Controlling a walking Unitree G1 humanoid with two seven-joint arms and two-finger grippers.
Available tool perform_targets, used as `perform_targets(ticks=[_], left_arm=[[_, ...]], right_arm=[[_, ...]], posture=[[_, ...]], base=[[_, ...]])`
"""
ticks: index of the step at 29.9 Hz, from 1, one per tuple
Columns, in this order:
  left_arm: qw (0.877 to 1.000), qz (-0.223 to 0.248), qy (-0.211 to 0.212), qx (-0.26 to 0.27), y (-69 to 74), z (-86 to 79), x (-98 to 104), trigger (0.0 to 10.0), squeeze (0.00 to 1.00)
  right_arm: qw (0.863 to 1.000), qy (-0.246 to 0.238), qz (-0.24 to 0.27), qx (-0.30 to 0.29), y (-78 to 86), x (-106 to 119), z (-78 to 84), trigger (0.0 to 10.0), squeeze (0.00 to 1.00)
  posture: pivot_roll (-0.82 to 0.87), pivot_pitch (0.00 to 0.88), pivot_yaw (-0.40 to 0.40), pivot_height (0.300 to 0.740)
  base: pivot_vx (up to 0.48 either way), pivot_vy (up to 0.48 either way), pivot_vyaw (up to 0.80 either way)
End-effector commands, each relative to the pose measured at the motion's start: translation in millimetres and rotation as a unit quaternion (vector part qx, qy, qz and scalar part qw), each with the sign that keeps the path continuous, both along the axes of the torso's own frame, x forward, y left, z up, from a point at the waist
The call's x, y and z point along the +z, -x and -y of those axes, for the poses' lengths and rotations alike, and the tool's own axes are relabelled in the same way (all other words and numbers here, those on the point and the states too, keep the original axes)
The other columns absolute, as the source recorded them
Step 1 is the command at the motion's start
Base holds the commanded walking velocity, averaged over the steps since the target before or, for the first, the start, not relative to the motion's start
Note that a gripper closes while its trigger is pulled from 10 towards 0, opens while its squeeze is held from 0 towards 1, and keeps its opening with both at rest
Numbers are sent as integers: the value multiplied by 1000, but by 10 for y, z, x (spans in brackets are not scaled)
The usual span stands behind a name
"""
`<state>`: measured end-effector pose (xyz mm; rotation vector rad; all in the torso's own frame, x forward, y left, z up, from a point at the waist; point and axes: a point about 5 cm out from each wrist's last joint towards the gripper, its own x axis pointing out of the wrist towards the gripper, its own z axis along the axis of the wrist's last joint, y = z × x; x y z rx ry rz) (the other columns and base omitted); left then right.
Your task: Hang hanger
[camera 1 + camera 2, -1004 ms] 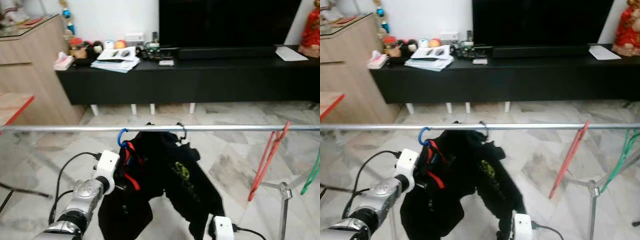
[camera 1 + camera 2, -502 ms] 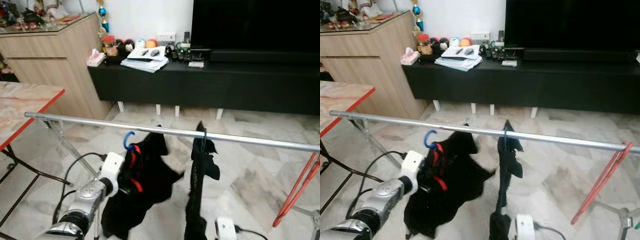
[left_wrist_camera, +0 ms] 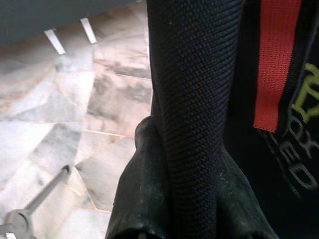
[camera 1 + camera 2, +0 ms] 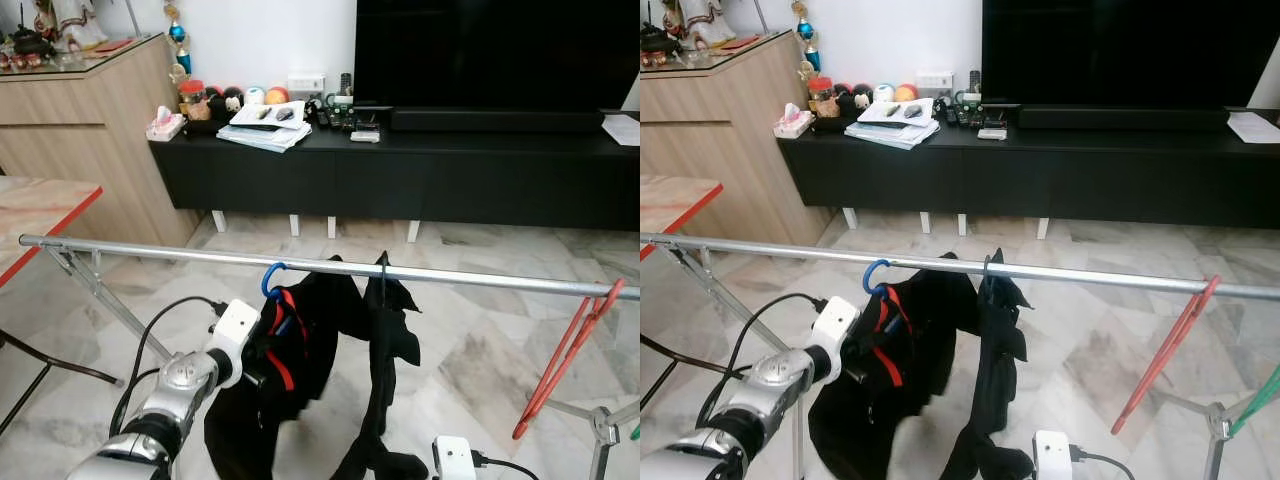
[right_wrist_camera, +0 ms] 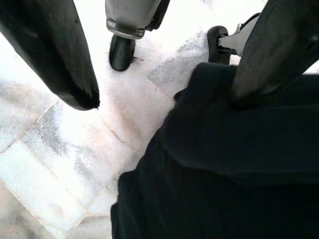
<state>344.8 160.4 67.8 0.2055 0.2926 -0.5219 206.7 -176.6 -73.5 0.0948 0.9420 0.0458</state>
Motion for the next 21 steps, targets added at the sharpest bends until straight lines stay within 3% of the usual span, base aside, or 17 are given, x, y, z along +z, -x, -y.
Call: perform_targets(ticks=[1,7,12,15,21], left_arm=[[1000,13,-10,2,-71,-12,101,10000,0],[999,12,-35,0,-131,32,155,10000,0],[998,-18,-64,10,-135,32,100,10000,0],[996,-49,-59,37,-105,-1,18,10000,0],[995,-67,-52,52,-68,-20,-51,10000,0]], right_arm=[[1000,-1,-2,6,0,-2,-25,10000,0],[1000,-1,-1,4,5,-5,-26,10000,0],[1000,-2,-3,3,13,-13,-53,10000,0],[1000,-4,-4,-1,20,-18,-68,10000,0],[1000,-5,-5,-2,23,-21,-80,10000,0]], posture=[[-23,0,49,740],[-35,0,56,740],[-45,0,77,740],[-46,0,82,740],[-49,1,84,740]], base=[[0,0,0],[0,0,0],[0,0,0],[0,0,0],[0,0,0]])
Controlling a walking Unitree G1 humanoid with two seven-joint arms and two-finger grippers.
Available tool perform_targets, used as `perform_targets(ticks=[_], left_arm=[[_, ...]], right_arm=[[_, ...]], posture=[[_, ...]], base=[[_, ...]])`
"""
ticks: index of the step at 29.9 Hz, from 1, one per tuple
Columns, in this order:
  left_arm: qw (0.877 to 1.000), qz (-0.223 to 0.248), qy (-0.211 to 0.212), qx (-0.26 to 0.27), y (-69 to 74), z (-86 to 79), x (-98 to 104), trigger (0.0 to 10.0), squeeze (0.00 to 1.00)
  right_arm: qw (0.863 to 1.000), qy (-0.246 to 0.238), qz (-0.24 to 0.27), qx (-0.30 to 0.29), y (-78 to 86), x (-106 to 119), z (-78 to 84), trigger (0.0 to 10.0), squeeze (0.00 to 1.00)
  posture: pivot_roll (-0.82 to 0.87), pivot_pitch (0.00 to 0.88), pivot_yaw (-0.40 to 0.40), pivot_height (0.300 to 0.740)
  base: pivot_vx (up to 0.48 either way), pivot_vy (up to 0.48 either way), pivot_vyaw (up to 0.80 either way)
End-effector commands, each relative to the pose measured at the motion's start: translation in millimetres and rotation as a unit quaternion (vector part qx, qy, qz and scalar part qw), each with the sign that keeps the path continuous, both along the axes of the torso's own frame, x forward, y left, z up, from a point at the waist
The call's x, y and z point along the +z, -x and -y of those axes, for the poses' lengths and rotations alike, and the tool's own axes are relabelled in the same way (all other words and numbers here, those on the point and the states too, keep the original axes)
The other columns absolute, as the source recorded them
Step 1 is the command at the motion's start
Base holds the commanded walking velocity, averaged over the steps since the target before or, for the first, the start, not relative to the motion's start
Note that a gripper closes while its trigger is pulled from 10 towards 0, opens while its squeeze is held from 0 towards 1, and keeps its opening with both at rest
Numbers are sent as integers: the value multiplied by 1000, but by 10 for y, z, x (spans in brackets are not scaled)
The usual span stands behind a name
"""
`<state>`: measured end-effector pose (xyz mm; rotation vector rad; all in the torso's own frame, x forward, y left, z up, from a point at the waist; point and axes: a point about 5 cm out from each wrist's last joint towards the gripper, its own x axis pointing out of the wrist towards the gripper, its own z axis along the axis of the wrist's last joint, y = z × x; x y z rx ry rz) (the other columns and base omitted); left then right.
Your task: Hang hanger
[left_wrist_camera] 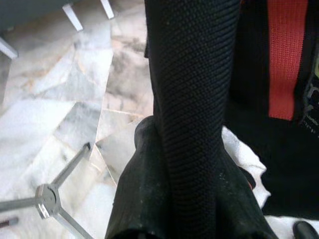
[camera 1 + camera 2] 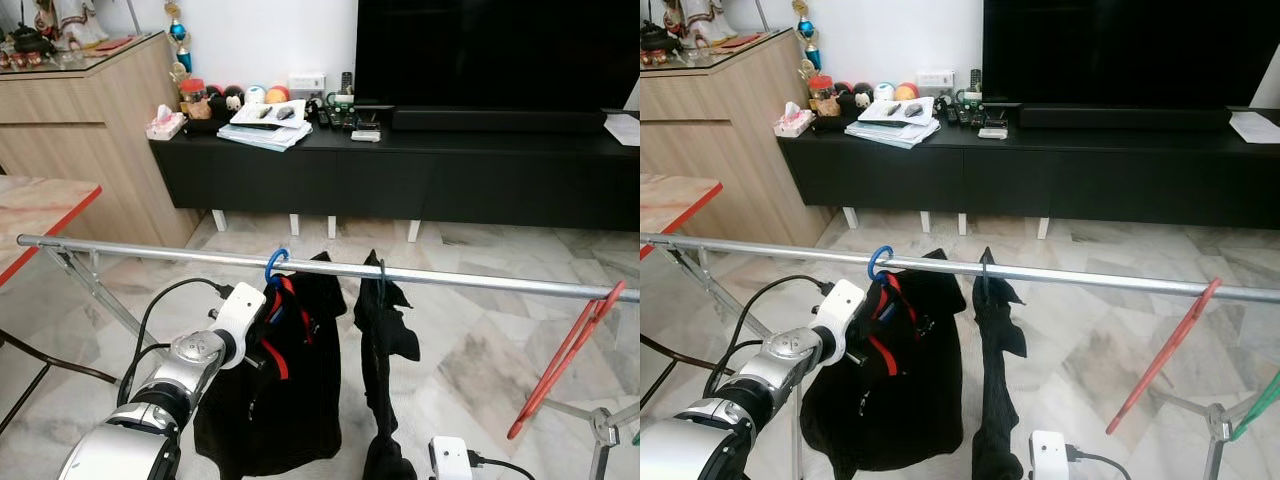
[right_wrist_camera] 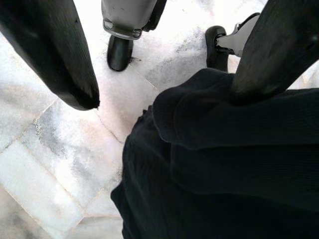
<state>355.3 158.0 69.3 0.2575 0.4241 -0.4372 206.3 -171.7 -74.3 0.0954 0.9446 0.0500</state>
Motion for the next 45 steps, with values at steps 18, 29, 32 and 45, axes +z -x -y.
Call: perform_targets(ticks=[18,29,32,45], left_arm=[[998,-8,19,53,77,-90,-123,10000,1000],[992,45,93,74,112,-229,-62,10000,1000],[991,54,104,65,132,-238,-58,10000,1000],[996,19,75,-36,793,-713,-291,10000,1000]], right_arm=[[1000,-3,-6,-3,25,-17,-31,10000,0],[1000,-4,-4,-1,19,-12,-22,10000,0],[1000,-4,-4,-1,20,-12,-19,10000,0],[1000,0,-6,6,20,-11,6,10000,0]], posture=[[-45,4,82,740],[-32,0,76,740],[-32,0,76,740],[-6,0,71,740]], base=[[0,0,0],[0,0,0],[0,0,0],[0,0,0]])
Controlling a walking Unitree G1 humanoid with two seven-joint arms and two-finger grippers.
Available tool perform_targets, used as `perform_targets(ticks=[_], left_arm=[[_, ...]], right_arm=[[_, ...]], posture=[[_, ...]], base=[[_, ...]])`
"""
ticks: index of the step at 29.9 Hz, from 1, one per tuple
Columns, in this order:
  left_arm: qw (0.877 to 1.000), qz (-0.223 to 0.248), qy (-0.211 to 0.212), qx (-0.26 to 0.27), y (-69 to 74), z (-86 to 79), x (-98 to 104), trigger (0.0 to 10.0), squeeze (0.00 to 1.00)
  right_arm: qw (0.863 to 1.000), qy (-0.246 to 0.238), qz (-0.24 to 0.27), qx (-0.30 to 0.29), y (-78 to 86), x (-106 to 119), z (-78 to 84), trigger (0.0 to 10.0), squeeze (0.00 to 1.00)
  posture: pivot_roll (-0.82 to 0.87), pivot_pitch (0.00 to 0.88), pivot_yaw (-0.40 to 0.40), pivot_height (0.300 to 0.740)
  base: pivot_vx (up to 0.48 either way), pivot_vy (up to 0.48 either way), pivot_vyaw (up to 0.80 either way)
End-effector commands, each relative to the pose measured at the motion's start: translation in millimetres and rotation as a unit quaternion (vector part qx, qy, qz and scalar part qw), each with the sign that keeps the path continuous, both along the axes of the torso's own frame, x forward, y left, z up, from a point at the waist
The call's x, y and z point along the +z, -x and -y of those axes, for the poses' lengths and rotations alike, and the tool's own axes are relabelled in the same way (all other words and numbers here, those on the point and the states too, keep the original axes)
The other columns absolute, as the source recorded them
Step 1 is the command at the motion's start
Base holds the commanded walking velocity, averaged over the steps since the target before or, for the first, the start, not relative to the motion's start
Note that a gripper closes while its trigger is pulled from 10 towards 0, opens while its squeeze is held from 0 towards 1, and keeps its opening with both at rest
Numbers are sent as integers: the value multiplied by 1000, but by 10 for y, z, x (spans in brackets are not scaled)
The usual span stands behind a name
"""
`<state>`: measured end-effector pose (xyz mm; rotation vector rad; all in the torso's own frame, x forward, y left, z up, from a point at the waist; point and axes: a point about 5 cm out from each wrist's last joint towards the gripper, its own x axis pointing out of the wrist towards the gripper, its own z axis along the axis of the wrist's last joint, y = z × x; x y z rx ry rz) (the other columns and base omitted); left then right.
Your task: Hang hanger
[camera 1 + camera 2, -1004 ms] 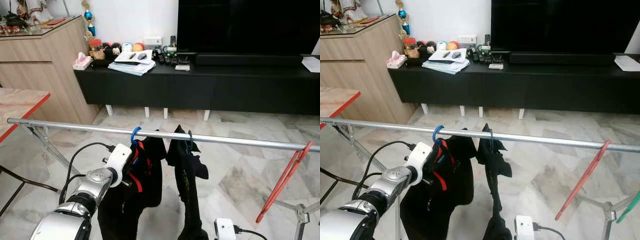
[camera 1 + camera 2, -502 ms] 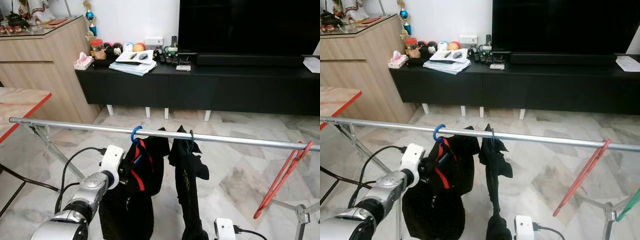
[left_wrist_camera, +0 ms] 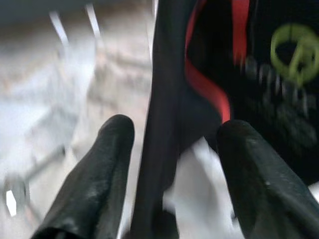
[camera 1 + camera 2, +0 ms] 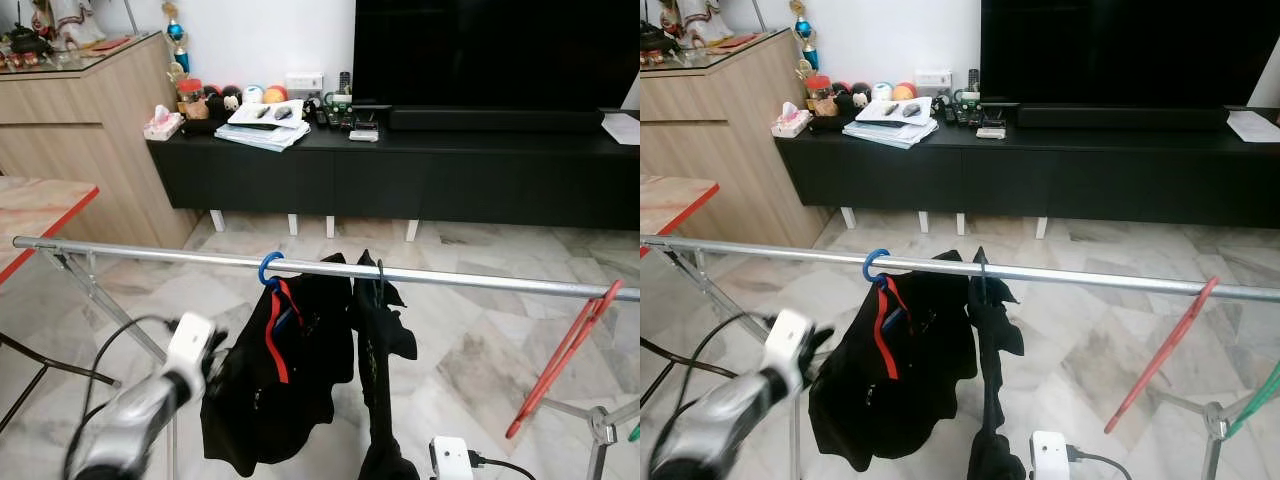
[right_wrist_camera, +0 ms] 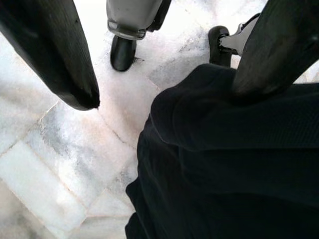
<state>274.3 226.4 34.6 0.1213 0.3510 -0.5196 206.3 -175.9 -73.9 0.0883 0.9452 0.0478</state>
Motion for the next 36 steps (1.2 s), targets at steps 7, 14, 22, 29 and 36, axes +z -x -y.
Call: perform_targets(ticks=[7,14,22,29,36], left_arm=[[989,-93,-38,110,262,-379,-334,10000,0],[954,-212,-41,207,553,-284,-762,10000,0],[935,-276,-75,212,676,23,-985,10000,0],[933,-276,-99,210,677,5,-989,10000,0],[924,-289,-118,222,789,-199,-997,10000,0]], right_arm=[[1000,-3,-6,6,14,-12,-37,10000,0],[1000,-3,-7,-3,16,-15,-40,10000,0],[1000,2,-4,6,2,-7,-42,10000,0],[1000,6,-7,19,-3,-4,-41,10000,0],[1000,8,-7,22,-4,-4,-39,10000,0]], posture=[[0,0,66,740],[-18,0,68,740],[-46,0,70,740],[-44,0,65,740],[-47,0,64,740]], base=[[0,0,0],[0,0,0],[0,0,0],[0,0,0],[0,0,0]])
